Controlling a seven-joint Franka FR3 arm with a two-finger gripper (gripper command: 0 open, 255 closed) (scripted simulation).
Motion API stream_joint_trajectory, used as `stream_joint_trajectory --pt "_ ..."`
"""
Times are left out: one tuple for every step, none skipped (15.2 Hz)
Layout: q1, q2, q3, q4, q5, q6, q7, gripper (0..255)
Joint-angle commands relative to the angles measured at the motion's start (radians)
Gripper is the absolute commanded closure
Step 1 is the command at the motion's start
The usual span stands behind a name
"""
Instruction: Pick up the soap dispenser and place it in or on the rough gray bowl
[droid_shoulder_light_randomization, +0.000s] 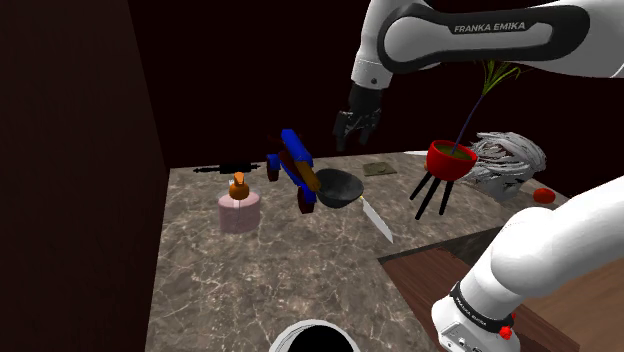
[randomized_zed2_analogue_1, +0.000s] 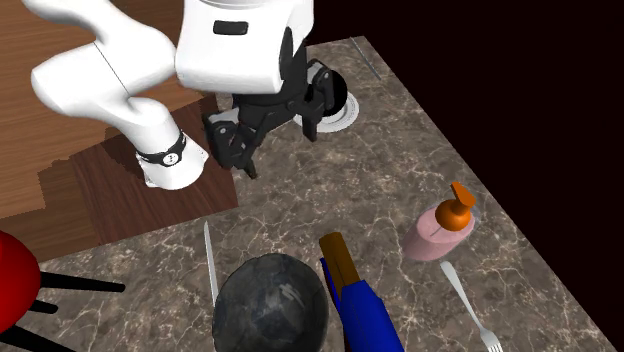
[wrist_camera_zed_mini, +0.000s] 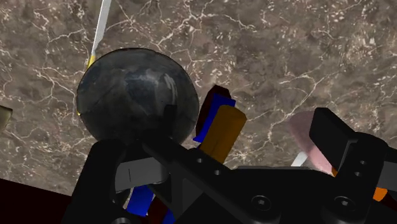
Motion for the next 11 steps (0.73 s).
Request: stream_joint_trajectory --pt "0.006 0.064 0.028 0.035 -0.003 0.030 0.034 0" --pt "0.009 0.096 0.042 0.056 -0.007 0.042 0.053 0" --pt "0.013 0.129 0.056 0.078 -0.011 0.053 0.072 0" --pt "0.016 0.163 0.070 0.101 -0.017 0.063 0.091 0" --pt "0.020 0.197 0.083 0.125 -0.025 0.072 0.111 0" --pt "0.024 0.232 0.096 0.151 -0.033 0.081 0.130 0" --pt "0.029 0.268 0.108 0.178 -0.043 0.088 0.151 0" --pt "0.034 0.304 0.119 0.206 -0.054 0.095 0.171 0" --pt "0.040 0.341 0.130 0.236 -0.066 0.100 0.191 0" --pt "0.047 0.378 0.140 0.267 -0.079 0.104 0.212 0" --pt "0.054 0.416 0.149 0.300 -0.093 0.106 0.232 0"
